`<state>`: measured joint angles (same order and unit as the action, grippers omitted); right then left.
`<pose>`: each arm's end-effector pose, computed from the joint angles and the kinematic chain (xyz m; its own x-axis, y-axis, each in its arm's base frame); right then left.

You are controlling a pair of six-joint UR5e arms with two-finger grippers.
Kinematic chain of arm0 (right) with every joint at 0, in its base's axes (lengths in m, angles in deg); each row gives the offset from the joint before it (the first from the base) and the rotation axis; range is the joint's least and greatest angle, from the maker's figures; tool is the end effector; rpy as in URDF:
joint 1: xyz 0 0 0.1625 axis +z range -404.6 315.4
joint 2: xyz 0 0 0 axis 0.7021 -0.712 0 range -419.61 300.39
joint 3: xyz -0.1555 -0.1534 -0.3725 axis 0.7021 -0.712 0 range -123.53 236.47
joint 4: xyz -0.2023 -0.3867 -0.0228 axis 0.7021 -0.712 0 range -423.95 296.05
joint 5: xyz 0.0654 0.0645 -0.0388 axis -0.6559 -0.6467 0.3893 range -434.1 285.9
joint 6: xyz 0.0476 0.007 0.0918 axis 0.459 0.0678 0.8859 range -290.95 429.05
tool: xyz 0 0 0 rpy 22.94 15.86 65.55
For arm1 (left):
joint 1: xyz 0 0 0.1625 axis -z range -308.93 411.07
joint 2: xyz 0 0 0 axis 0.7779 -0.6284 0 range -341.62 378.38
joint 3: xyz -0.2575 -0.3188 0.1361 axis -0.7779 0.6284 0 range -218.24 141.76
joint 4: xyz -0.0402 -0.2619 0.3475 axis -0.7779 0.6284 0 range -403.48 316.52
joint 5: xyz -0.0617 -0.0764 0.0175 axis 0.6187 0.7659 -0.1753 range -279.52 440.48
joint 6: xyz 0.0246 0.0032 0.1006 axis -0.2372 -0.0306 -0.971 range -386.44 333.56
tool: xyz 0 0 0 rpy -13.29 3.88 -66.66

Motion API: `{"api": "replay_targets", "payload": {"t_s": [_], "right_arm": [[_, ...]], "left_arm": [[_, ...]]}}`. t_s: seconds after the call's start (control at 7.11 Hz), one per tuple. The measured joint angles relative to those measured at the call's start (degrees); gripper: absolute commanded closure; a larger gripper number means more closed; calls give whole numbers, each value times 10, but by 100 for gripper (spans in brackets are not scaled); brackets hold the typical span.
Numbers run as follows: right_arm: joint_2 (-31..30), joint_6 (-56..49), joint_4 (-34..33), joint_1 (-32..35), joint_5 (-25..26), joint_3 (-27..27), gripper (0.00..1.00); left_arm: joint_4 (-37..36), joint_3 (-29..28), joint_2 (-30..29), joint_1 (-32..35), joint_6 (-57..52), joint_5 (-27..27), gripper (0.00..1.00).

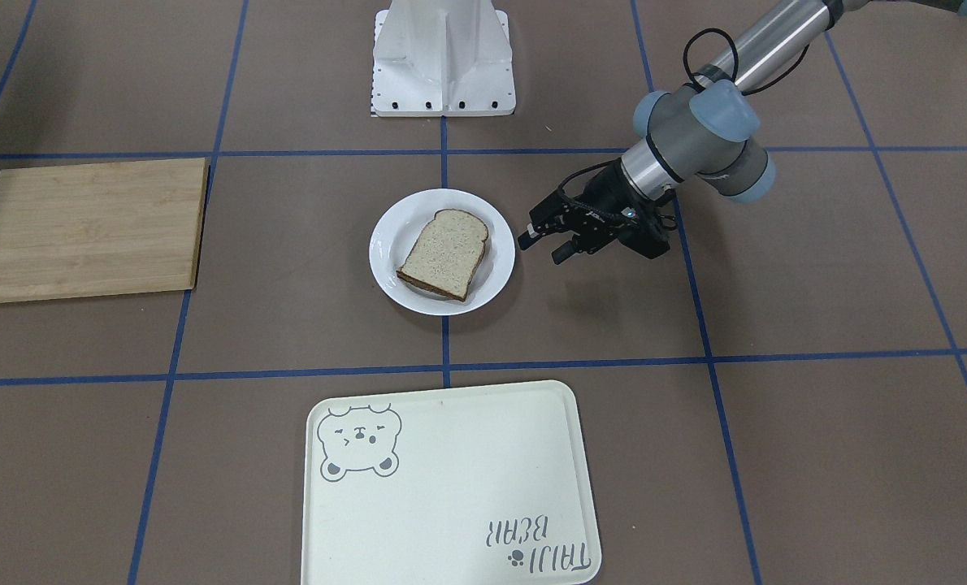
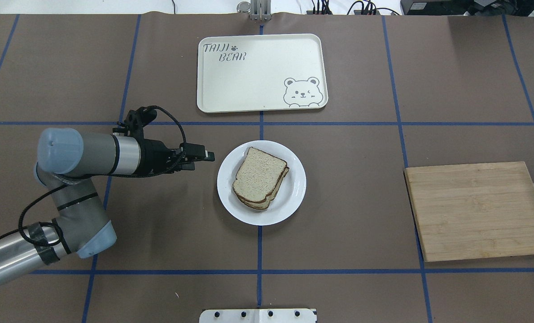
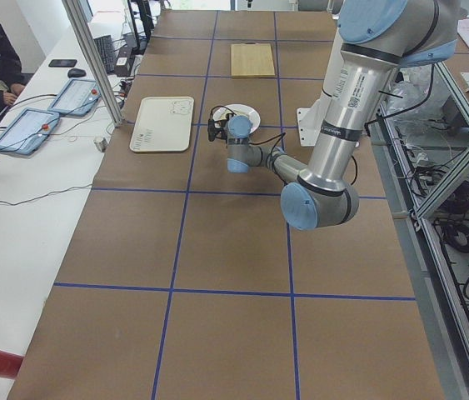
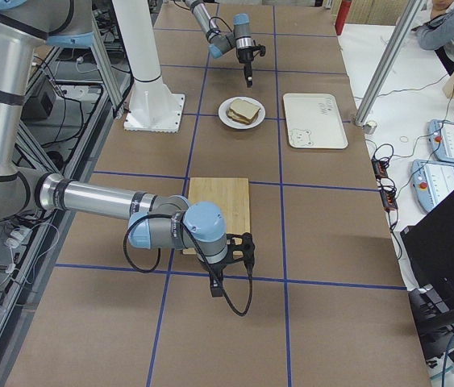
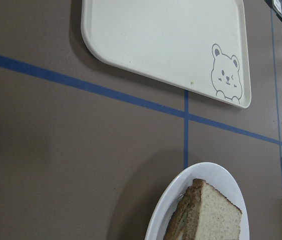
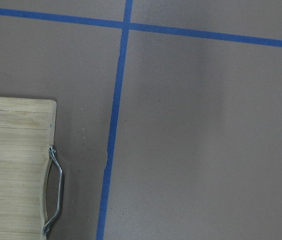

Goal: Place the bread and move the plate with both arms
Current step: 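Reach the left gripper to the plate rim nearest it and grip it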

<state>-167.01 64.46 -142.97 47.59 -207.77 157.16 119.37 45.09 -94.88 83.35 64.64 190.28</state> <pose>0.0766 -0.3866 0.6905 0.7255 -0.1032 0.6805 0.0198 0.9914 0.1292 0.5121 -0.4397 0.3417 0.0043 -0.0236 -0.9997 0.2164 0.9761 -0.0221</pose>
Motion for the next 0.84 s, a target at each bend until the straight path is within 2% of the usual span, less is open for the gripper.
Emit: {"api": "replay_targets", "payload": {"t_s": [0.84], "right_arm": [[8,3,-3,0,0,-1,0]], "left_arm": [[12,-22,-9,-26,0,-11,53]]}}
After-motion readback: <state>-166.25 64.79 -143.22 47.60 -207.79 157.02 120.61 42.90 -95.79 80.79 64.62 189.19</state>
